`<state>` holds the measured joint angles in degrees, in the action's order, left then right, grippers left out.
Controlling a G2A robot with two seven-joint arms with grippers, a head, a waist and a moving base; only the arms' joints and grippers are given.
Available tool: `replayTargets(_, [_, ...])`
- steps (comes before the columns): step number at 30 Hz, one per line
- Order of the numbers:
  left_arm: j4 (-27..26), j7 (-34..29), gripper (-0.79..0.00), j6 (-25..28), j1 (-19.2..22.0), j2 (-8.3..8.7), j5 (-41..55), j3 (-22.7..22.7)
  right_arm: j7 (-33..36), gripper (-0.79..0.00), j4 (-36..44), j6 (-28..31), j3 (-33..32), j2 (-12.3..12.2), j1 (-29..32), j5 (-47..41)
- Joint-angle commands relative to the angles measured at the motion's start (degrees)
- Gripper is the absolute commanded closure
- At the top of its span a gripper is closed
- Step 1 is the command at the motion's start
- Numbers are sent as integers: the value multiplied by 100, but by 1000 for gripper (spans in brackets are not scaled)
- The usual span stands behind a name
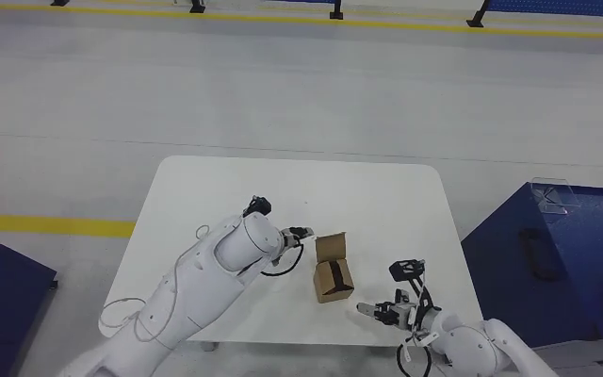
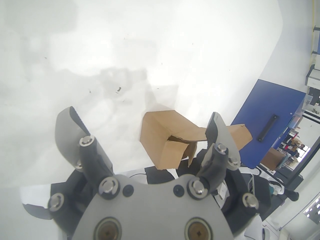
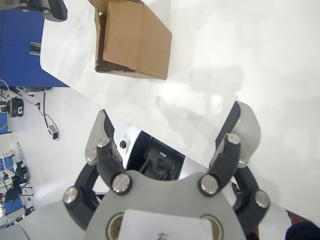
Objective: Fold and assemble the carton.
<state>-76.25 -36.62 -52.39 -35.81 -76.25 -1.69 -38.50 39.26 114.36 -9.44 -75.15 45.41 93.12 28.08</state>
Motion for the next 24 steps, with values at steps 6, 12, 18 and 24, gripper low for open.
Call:
replayTargets(6, [343, -203, -785, 381, 142, -184, 338, 190, -328, -785, -7, -462, 387, 98, -69, 511])
replayTargets(12, [131, -275, -785, 349, -22, -146, 250, 156, -532, -785, -156, -655, 606, 178, -193, 785])
replayTargets(18, [-273, -607, -785, 213, -290, -1, -10, 131, -702, -785, -285, -853, 721, 259, -330, 890])
replayTargets(24, [-622, -803, -785, 112, -479, 125, -179, 13, -843, -785, -397, -1021, 814, 336, -452, 964])
